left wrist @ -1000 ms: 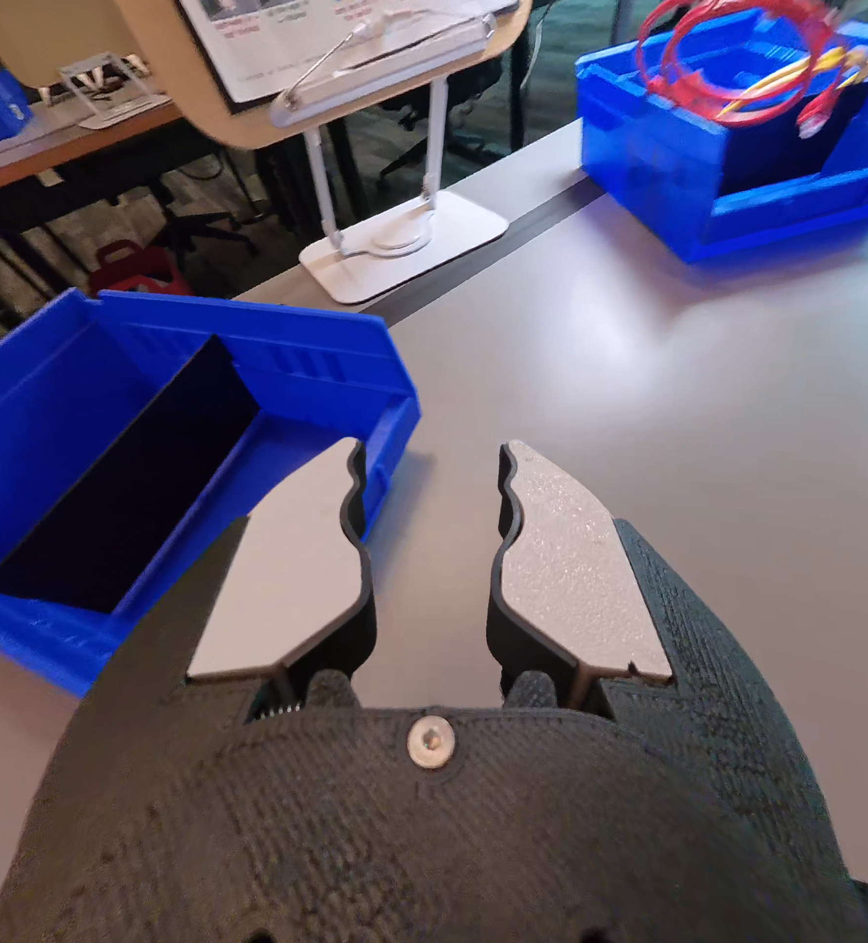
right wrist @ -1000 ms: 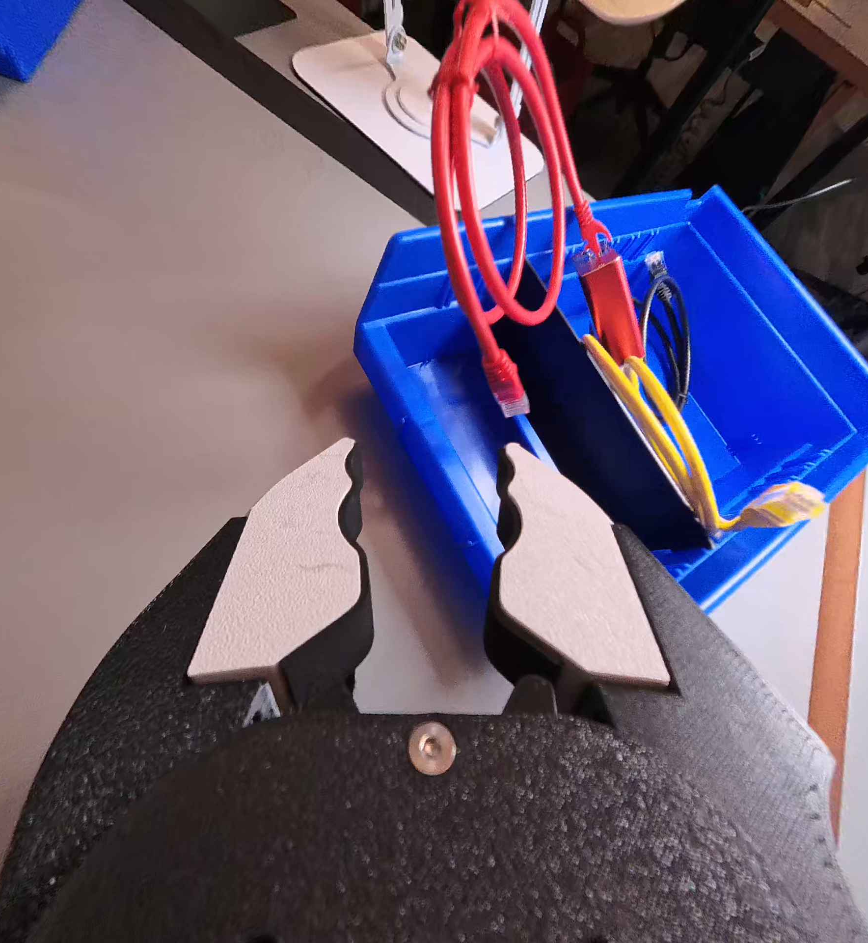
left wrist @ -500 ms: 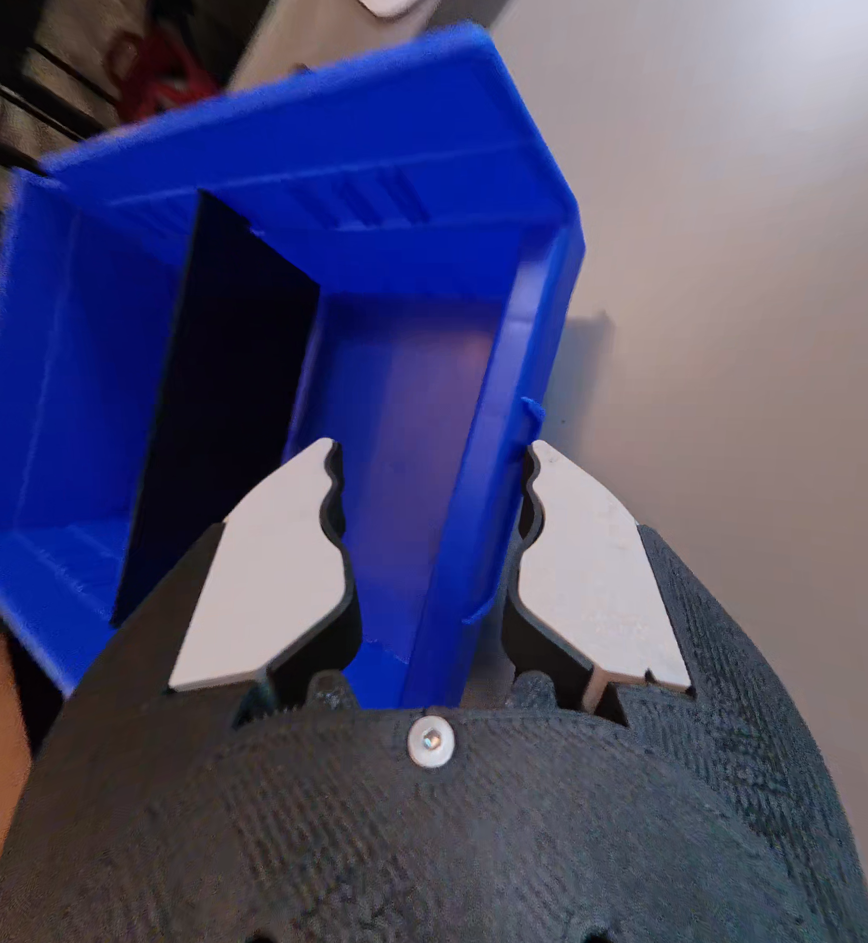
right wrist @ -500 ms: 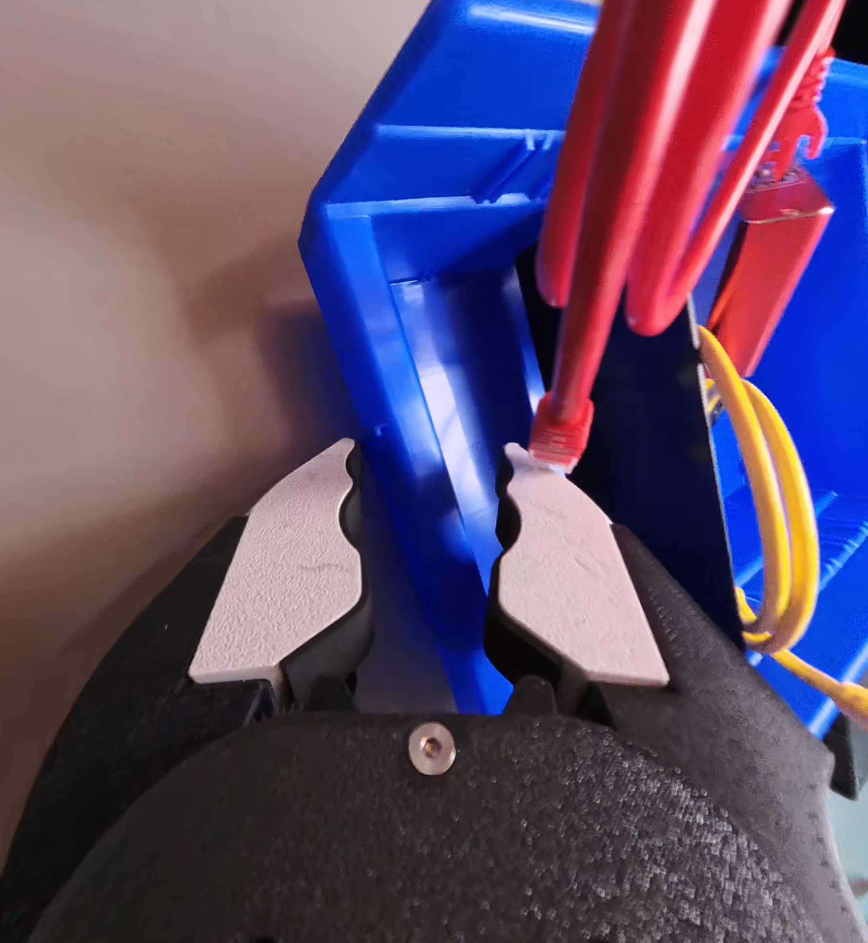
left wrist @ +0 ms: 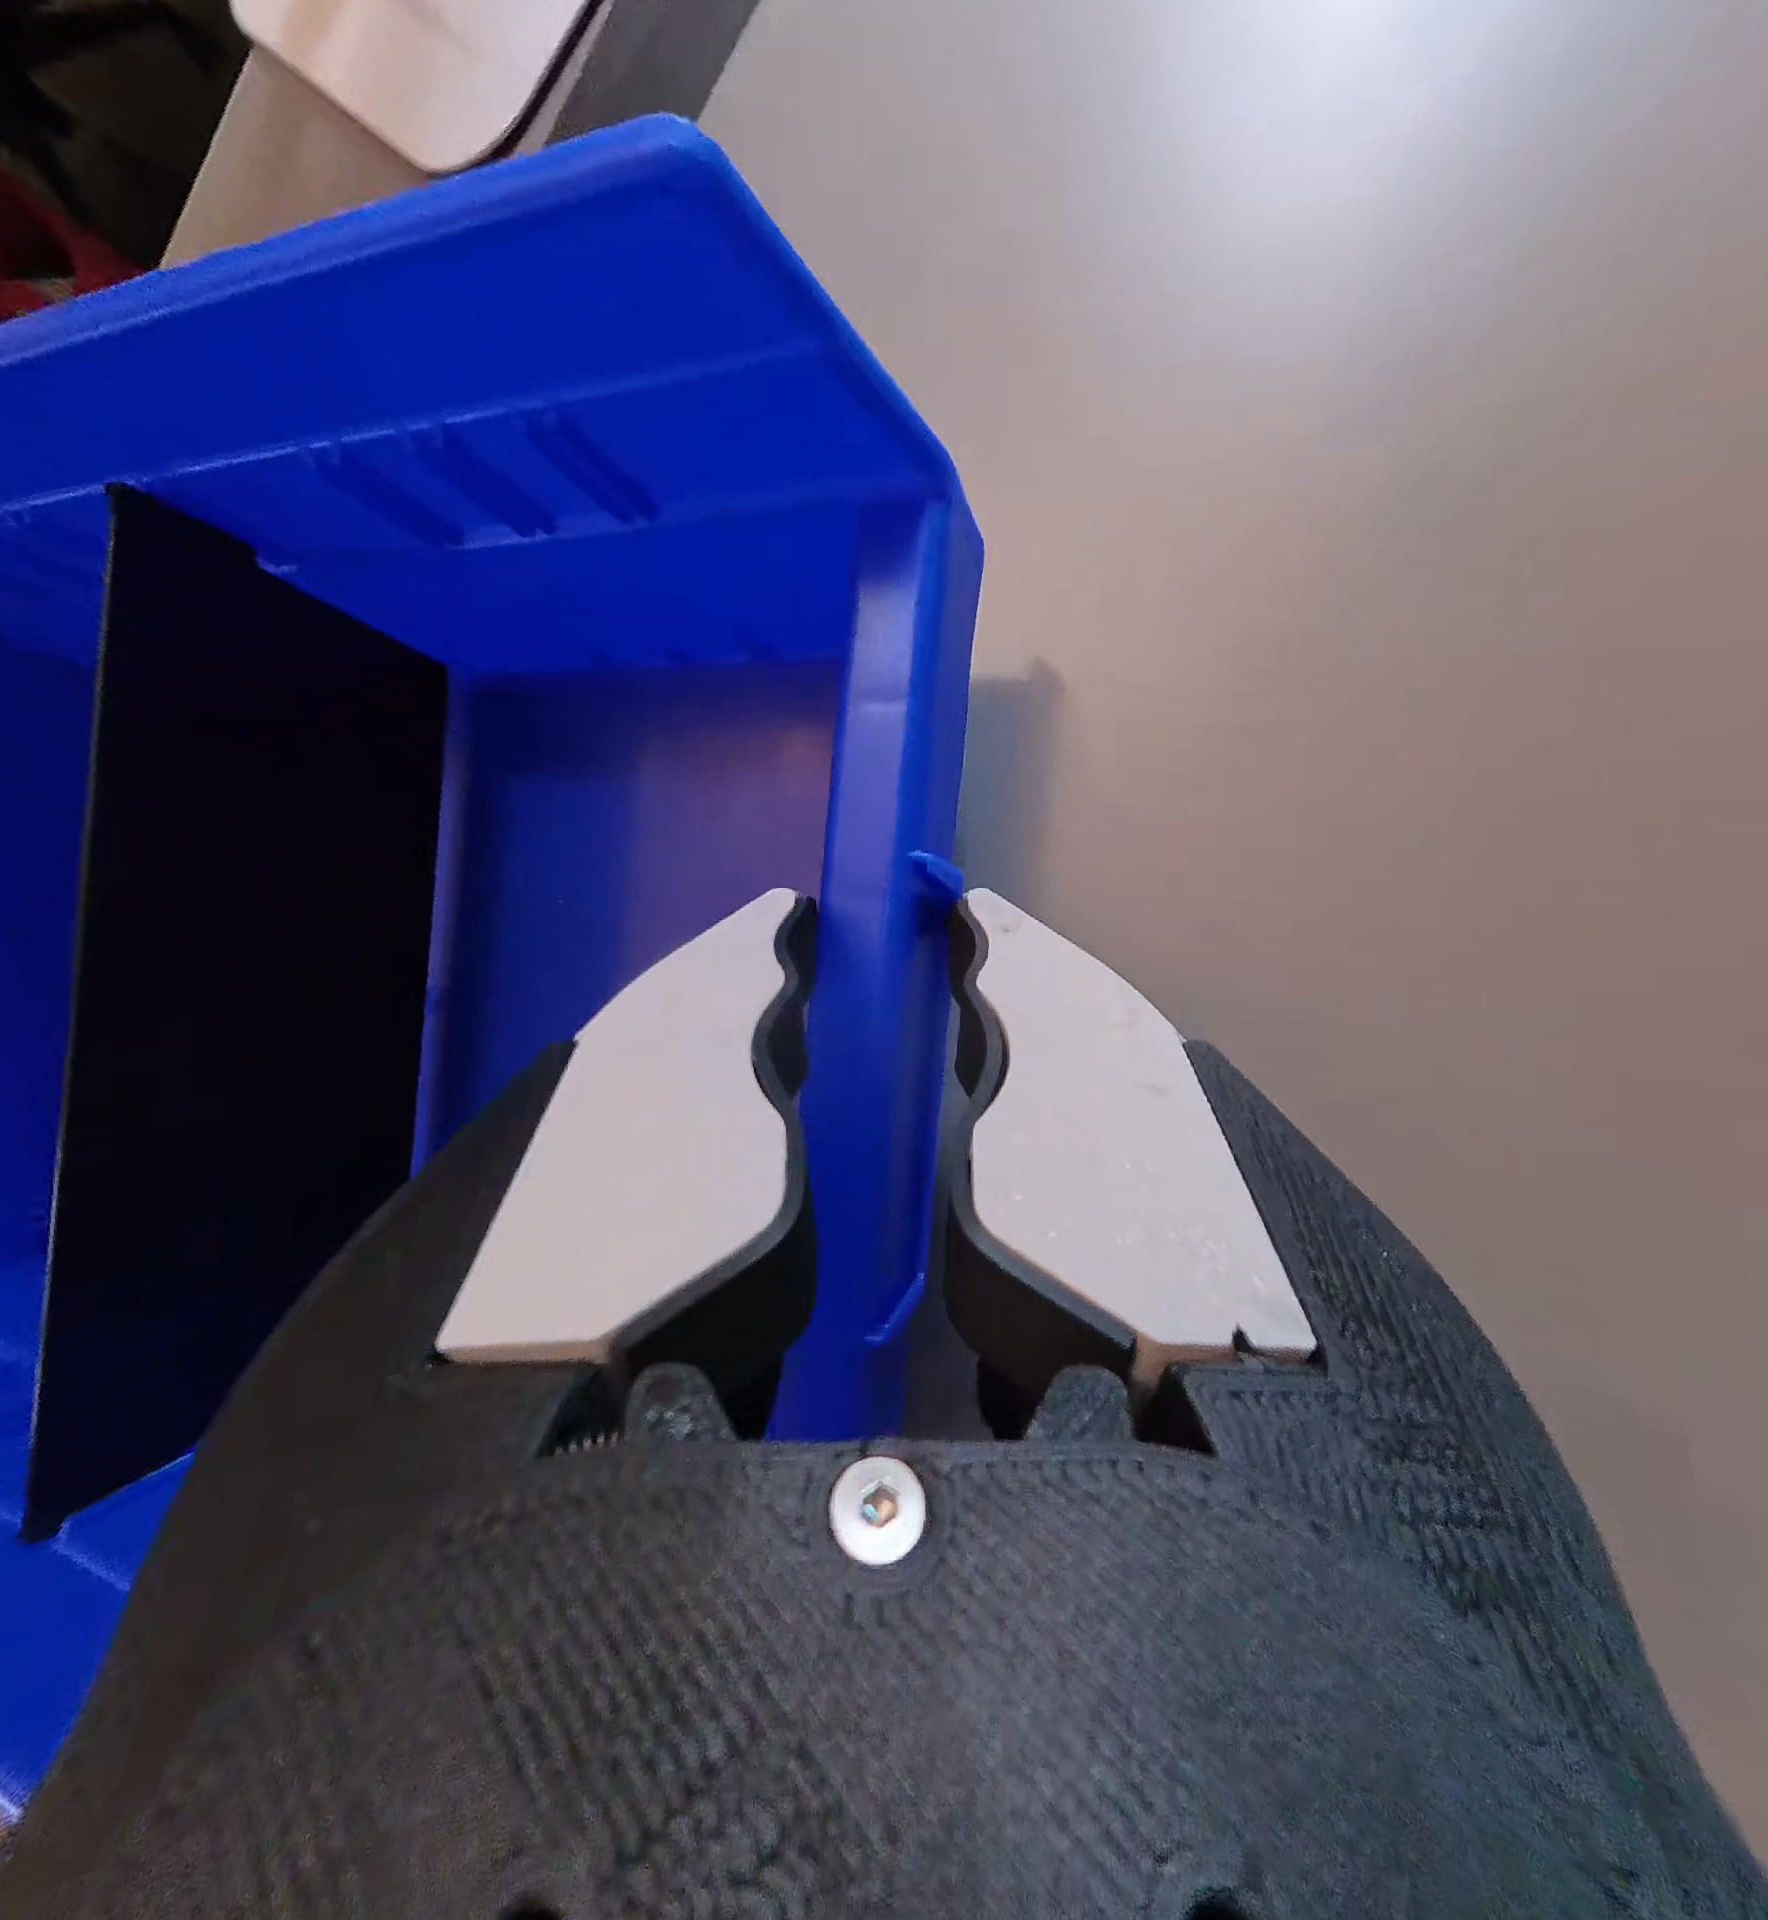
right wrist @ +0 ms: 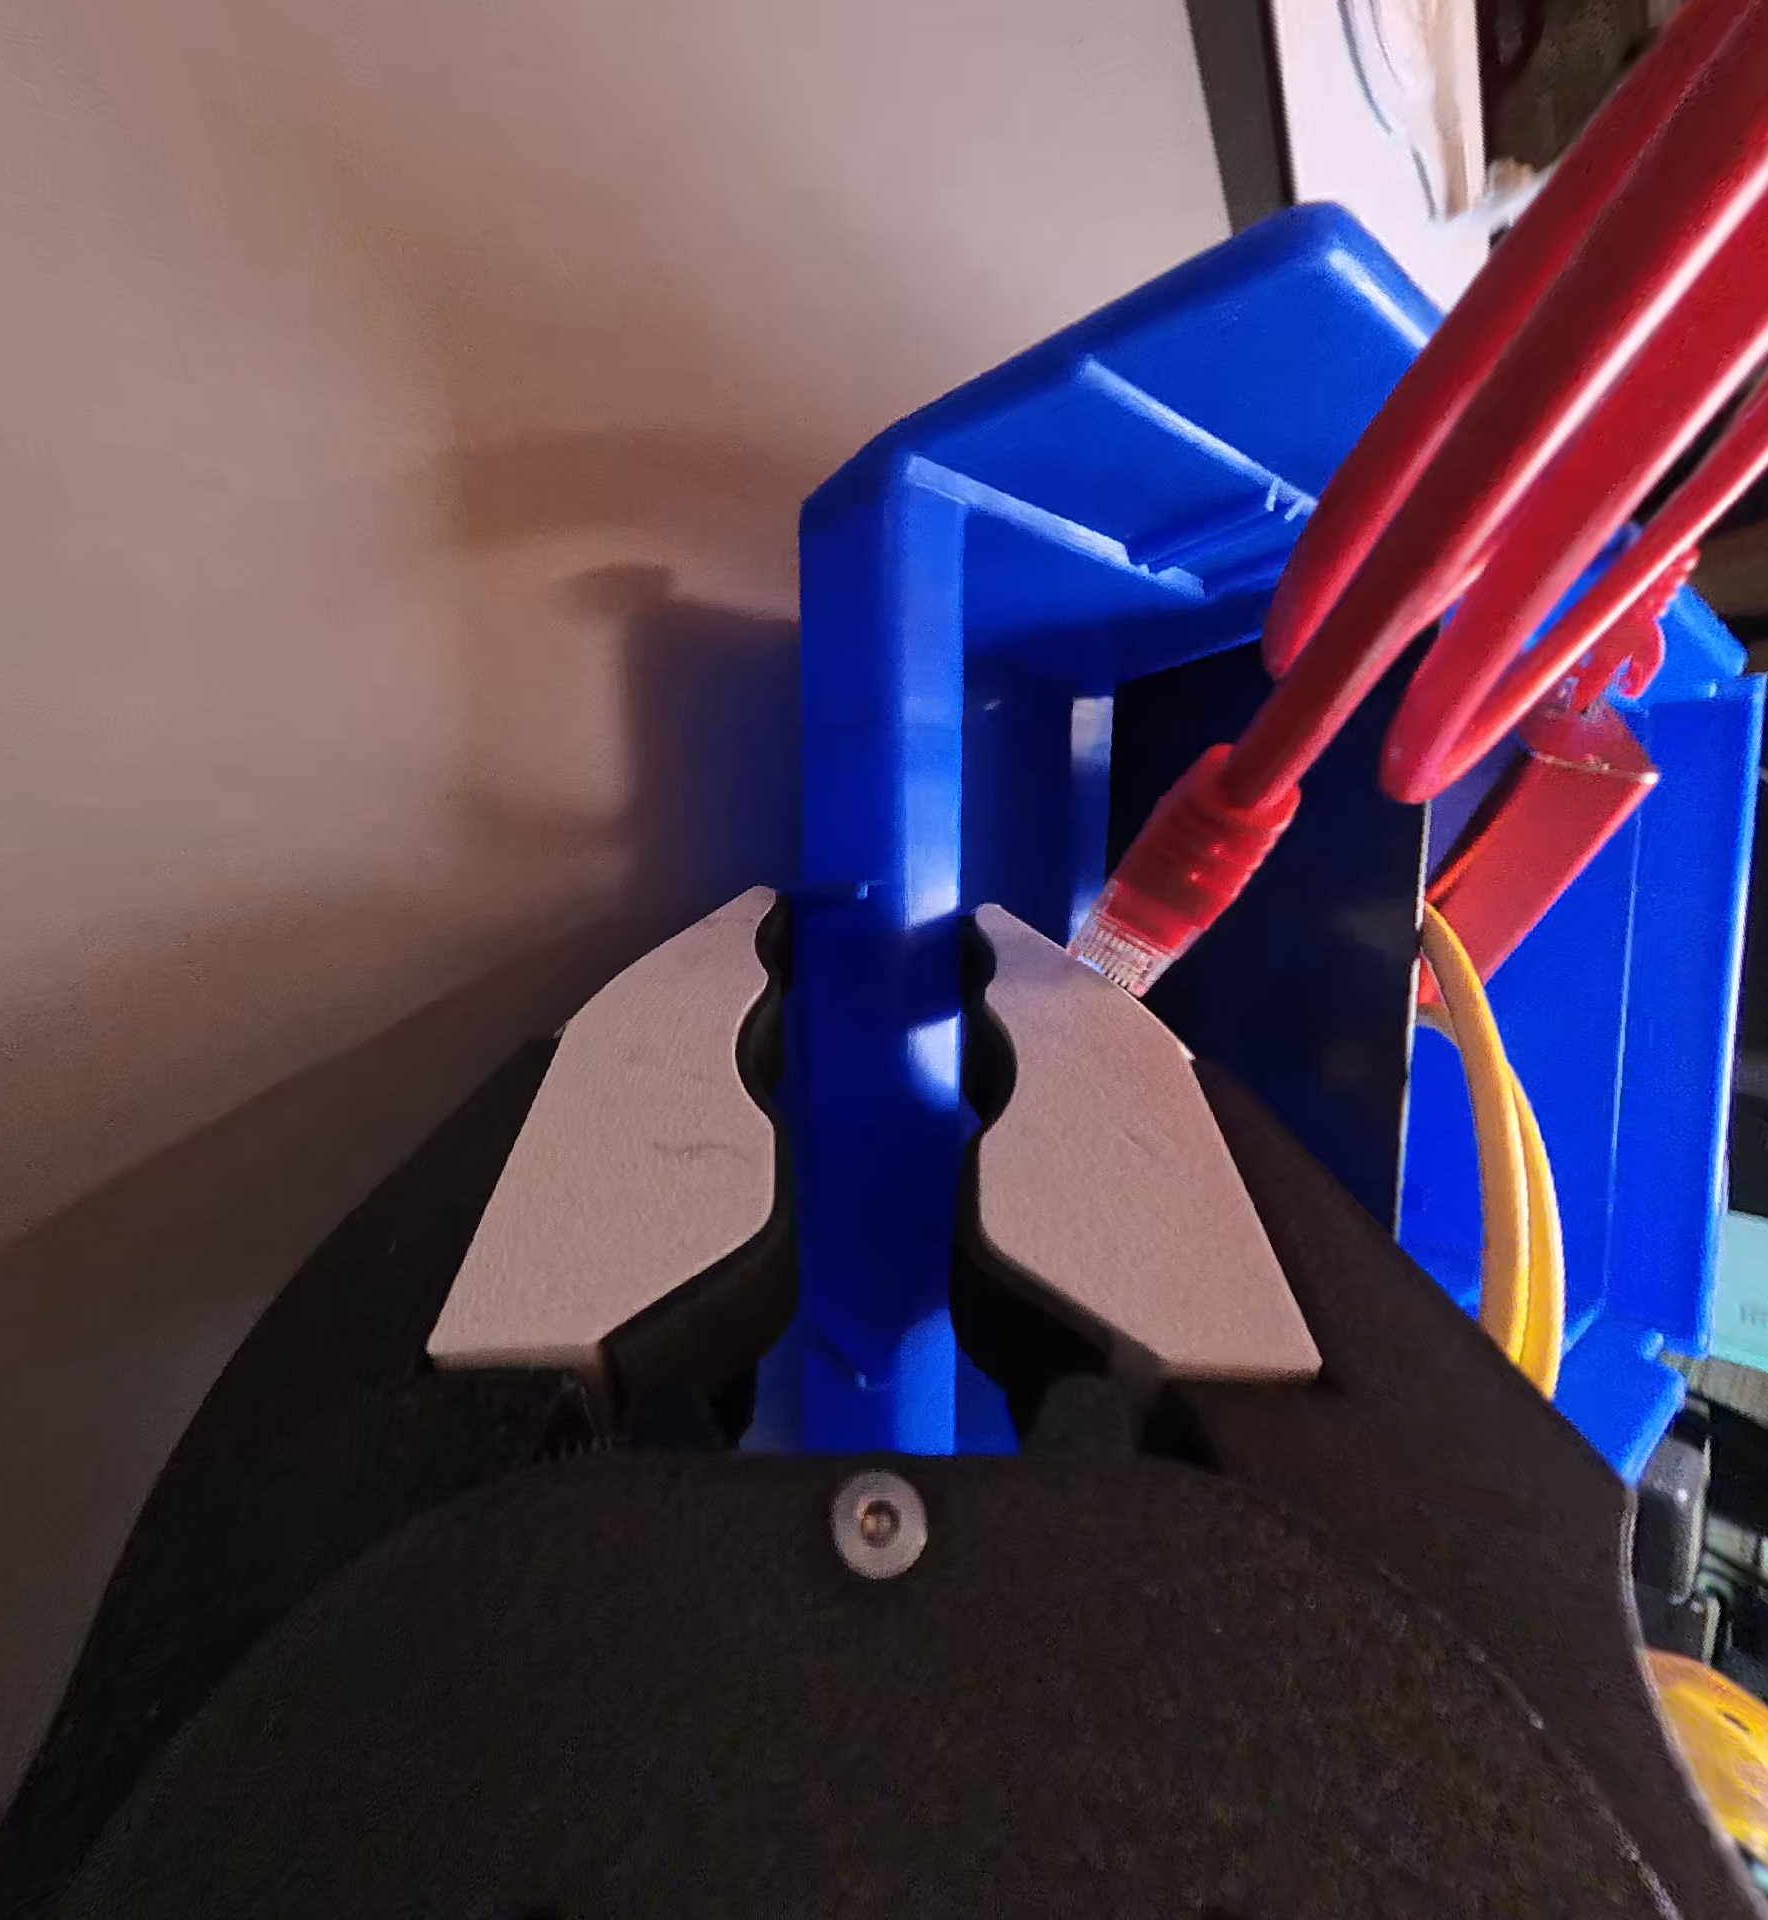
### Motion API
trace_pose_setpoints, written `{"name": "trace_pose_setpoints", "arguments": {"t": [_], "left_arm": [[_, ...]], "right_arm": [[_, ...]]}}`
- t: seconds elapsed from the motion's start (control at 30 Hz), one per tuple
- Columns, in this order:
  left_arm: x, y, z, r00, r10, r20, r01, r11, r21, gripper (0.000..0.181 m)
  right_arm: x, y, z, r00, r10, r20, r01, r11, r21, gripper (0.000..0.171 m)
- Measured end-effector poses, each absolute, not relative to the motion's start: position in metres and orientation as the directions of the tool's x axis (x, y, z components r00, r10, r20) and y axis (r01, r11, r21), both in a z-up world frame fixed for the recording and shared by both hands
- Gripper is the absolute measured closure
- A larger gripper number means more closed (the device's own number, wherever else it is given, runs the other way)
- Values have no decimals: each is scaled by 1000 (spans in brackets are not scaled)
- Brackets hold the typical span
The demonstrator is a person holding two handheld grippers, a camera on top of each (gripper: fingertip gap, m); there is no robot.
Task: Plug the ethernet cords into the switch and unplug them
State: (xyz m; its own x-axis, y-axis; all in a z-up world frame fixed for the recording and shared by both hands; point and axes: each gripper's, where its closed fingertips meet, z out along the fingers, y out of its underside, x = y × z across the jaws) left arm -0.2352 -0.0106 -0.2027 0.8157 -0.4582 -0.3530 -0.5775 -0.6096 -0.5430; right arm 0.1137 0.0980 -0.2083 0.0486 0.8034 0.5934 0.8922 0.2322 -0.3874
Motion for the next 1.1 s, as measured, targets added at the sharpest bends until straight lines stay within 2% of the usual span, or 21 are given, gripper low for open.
{"name": "trace_pose_setpoints", "arguments": {"t": [0.23,0.43,0.5,0.57,0.63,0.7,0.8,0.87,0.93,1.03,1.1], "left_arm": [[-153,-24,-202,675,-631,-382,-717,-440,-541,155],[-79,-19,-201,479,-752,-453,-821,-202,-534,154],[-69,-12,-195,460,-736,-496,-824,-145,-548,157],[-66,-8,-181,534,-691,-487,-773,-167,-612,149],[-56,-19,-158,626,-671,-397,-658,-181,-731,139],[-39,-38,-135,706,-670,-229,-470,-201,-859,138],[-7,-69,-123,725,-687,46,-202,-276,-940,129],[13,-81,-128,725,-670,156,-89,-316,-944,126],[27,-81,-142,756,-638,146,-89,-321,-943,123],[40,-64,-161,823,-567,36,-179,-318,-931,119],[47,-47,-169,855,-517,42,-162,-343,-925,117]], "right_arm": [[102,21,-208,-124,779,615,827,423,-369,141],[103,-36,-204,-195,767,611,763,510,-397,140],[102,-56,-183,-105,806,583,709,471,-524,128],[106,-86,-151,-3,903,430,590,349,-728,122],[128,-97,-119,123,934,334,467,243,-850,122],[166,-81,-97,329,899,288,383,151,-911,124],[228,-40,-96,621,769,149,259,-22,-966,122],[247,-19,-116,697,713,80,229,-116,-966,116],[241,-8,-136,709,705,19,229,-204,-952,110],[222,9,-156,713,701,19,278,-258,-925,106],[216,23,-165,727,686,24,303,-290,-908,105]]}}
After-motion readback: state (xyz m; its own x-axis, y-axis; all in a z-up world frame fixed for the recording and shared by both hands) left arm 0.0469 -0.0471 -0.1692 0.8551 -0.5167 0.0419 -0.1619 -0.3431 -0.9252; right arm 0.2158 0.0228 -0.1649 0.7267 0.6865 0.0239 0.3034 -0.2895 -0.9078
